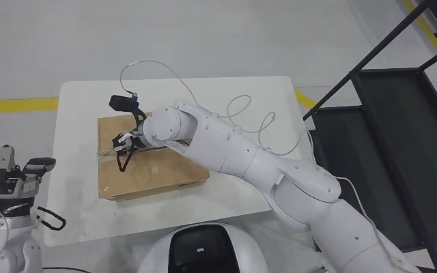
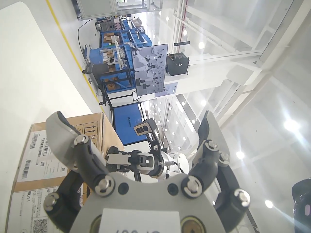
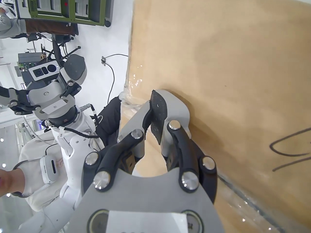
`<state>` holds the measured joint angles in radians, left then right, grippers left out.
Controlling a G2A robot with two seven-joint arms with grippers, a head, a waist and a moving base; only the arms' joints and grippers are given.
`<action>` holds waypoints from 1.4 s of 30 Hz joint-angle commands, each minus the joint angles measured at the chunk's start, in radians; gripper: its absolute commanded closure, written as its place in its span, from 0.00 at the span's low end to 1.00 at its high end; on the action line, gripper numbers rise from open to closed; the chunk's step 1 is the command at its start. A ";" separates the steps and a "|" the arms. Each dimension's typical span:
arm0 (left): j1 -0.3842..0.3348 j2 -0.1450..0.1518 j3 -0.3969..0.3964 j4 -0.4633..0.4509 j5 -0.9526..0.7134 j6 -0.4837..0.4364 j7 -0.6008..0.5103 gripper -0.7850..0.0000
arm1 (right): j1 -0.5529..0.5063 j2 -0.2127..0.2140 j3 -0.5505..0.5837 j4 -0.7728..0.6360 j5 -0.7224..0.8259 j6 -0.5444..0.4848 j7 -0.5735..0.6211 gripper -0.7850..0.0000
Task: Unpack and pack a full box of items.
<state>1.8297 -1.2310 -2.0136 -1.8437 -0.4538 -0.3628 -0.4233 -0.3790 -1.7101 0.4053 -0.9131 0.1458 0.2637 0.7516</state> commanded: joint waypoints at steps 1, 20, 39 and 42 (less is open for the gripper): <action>-0.003 -0.001 0.003 0.002 0.003 0.002 0.001 0.00 | -0.008 0.006 0.012 -0.006 -0.012 0.004 0.010 1.00; -0.018 -0.005 0.021 0.003 0.035 0.011 0.008 0.00 | -0.171 0.161 0.218 -0.287 -0.214 0.143 0.176 1.00; -0.019 -0.009 0.033 -0.012 0.061 0.016 0.027 0.00 | -0.424 0.333 0.532 -0.641 -0.539 0.330 0.320 1.00; -0.019 -0.010 0.034 -0.012 0.064 0.016 0.028 0.00 | -0.465 0.350 0.571 -0.699 -0.561 0.335 0.340 1.00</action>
<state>1.8106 -1.2407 -1.9799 -1.8562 -0.3917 -0.3471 -0.3955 -0.8281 -1.3654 0.9627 -1.5891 -0.4108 0.5988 1.0837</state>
